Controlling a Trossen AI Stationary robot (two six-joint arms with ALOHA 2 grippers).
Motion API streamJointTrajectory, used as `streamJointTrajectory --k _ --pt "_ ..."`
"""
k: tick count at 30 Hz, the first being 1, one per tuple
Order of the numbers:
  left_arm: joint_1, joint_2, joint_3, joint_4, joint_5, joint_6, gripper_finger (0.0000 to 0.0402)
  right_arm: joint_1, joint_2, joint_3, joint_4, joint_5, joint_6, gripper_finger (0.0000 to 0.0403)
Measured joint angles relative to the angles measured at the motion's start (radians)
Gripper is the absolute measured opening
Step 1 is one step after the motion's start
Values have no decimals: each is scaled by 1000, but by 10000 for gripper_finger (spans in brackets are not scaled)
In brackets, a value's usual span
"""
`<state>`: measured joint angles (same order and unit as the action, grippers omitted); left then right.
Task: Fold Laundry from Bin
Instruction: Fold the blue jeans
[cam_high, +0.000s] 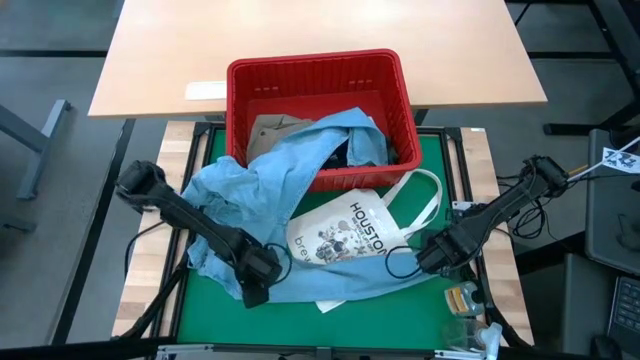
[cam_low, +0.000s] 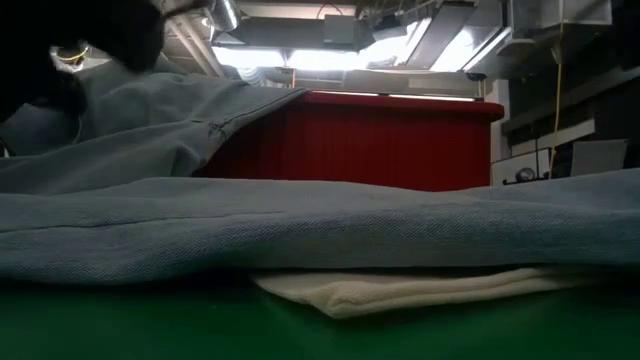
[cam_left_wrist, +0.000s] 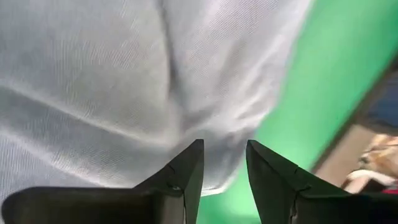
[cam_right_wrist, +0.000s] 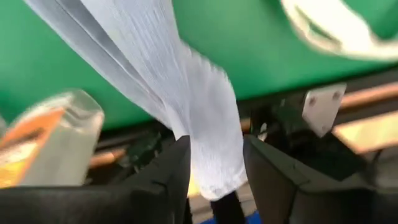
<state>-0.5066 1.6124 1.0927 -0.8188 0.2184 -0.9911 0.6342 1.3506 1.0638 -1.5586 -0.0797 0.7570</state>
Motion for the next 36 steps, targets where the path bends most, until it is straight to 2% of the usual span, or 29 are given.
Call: streamJointTrajectory --k 3,7,10,16,23,27,32,36 --pt "13 -21 0 80 -29 0 115 0 -1 35 71 65 -32 147" --pt "19 -23 0 208 -150 37 115 0 0 38 240 194 -96 147" --pt "23 -23 1 270 -228 108 115 -15 9 38 375 227 -180 147" --pt "54 -23 2 298 -291 181 115 -107 62 38 562 213 -312 147" --pt "63 -23 2 298 -358 191 115 -219 170 38 700 76 -494 147" --pt "61 -23 2 296 -363 191 115 -262 243 38 752 4 -554 147" --pt "52 -23 2 280 -363 189 115 -285 320 38 778 -19 -595 146" --pt "39 -23 2 277 -360 186 115 -291 350 38 773 -18 -621 112"
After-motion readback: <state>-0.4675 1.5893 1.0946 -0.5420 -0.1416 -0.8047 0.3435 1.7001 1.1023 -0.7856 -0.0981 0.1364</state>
